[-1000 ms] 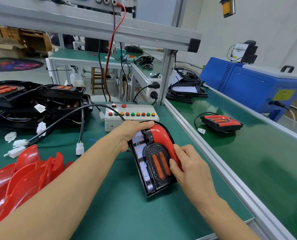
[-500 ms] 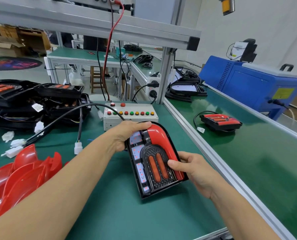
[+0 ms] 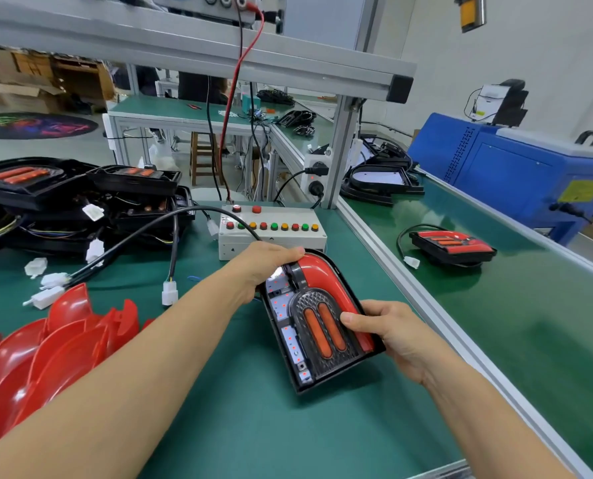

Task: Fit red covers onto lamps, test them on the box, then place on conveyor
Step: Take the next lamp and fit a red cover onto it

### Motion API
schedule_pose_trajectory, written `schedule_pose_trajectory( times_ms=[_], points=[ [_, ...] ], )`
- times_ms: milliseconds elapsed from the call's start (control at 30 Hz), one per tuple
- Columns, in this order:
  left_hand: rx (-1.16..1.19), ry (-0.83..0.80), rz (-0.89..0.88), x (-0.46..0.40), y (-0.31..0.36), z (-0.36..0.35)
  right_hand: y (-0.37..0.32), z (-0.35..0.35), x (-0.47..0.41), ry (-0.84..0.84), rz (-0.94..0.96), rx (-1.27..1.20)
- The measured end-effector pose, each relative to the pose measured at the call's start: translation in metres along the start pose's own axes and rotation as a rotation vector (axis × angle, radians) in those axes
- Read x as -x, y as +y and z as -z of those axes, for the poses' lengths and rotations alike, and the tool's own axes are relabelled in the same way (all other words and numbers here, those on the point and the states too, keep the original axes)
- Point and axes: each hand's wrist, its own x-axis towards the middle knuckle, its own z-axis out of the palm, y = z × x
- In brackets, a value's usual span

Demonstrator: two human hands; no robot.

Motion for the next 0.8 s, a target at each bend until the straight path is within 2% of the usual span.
schedule_pose_trajectory(
  times_ms=[233, 400, 467, 600, 733, 800],
  points=[
    [-0.277, 0.143, -0.179, 0.008, -0.007, 0.022, -0.004, 0.000, -0.016, 0.012, -0.090, 0.119],
    [-0.607, 0.248, -0.227, 0.027, -0.012, 0.052, 0.000, -0.002, -0.023, 0.087, -0.061, 0.263],
    [-0.715, 0.312, -0.231, 0.037, -0.012, 0.065, 0.000, -0.005, -0.024, 0.139, -0.002, 0.409],
    [-0.828, 0.448, -0.292, 0.055, -0.012, 0.089, -0.006, -0.013, -0.029, 0.257, 0.113, 0.865],
    [-0.809, 0.525, -0.290, 0.069, -0.018, 0.109, -0.013, -0.024, -0.033, 0.248, 0.133, 1.094],
    [-0.811, 0.544, -0.274, 0.077, -0.021, 0.116, -0.017, -0.033, -0.034, 0.280, 0.202, 1.171]
  ],
)
